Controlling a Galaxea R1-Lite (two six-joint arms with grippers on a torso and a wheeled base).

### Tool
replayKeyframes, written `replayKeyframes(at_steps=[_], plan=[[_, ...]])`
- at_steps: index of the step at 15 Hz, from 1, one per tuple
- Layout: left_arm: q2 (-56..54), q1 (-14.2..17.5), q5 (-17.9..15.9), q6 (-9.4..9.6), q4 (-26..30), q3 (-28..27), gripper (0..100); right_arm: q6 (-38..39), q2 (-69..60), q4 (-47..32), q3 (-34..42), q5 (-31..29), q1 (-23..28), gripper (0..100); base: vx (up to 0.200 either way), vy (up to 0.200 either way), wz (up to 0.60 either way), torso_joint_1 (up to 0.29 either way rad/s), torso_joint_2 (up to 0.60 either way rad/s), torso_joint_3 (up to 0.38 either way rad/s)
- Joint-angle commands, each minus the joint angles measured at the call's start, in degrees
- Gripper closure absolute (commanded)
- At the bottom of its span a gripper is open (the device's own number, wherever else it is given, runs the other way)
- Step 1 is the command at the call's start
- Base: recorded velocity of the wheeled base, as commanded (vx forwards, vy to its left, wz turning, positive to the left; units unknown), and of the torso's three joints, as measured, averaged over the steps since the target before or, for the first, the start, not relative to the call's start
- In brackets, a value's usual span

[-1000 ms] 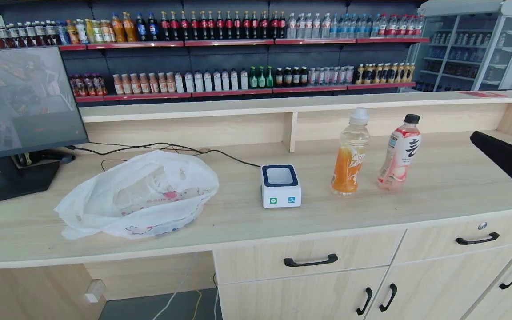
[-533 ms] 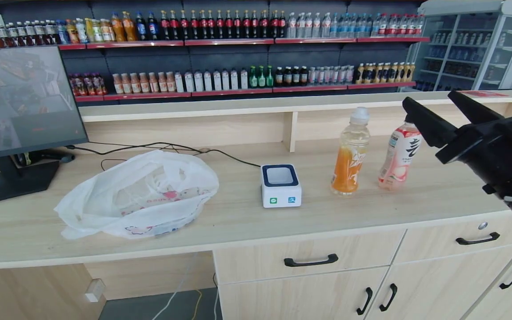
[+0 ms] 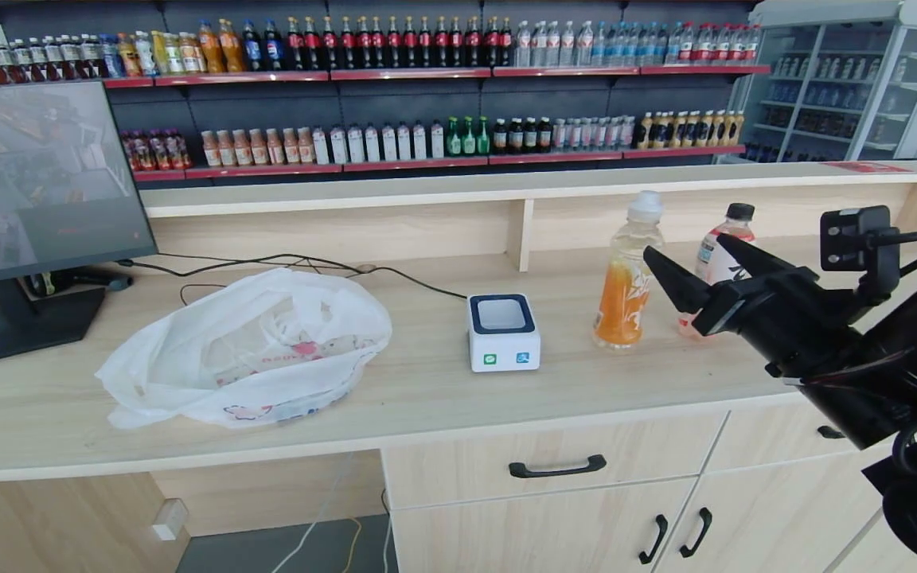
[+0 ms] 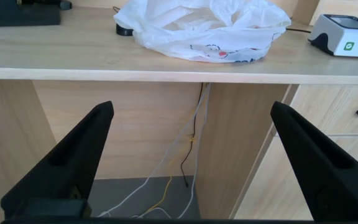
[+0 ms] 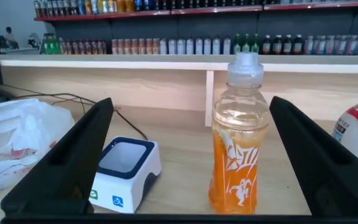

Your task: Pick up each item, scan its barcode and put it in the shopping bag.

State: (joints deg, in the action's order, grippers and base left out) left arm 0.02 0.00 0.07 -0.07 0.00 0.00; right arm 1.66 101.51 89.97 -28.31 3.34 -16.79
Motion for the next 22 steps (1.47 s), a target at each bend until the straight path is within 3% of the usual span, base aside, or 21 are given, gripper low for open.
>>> replayKeyframes(at_steps=[1,11,17,22], plan=[[-0.02,0.00,0.01,-0.01,0.00,0.00,0,0.36,2.46,0.03,1.59,-1.58,0.00,0,0.000,0.000,0.00,0.000,0.00,0.000],[-0.02,0.00,0.01,-0.01,0.00,0.00,0,1.15,12.40,0.03,-2.46,-3.69,0.88,0,0.000,0.000,0.00,0.000,0.00,0.000],[-0.02,0.00,0.01,-0.01,0.00,0.00,0,1.07,19.51,0.03,-13.97,-4.83,1.76,0,0.000,0.000,0.00,0.000,0.00,0.000],[-0.02,0.00,0.01,-0.01,0.00,0.00,0,-0.52,22.94,0.03,-15.90,-4.22,2.99,0,0.000,0.000,0.00,0.000,0.00,0.000]])
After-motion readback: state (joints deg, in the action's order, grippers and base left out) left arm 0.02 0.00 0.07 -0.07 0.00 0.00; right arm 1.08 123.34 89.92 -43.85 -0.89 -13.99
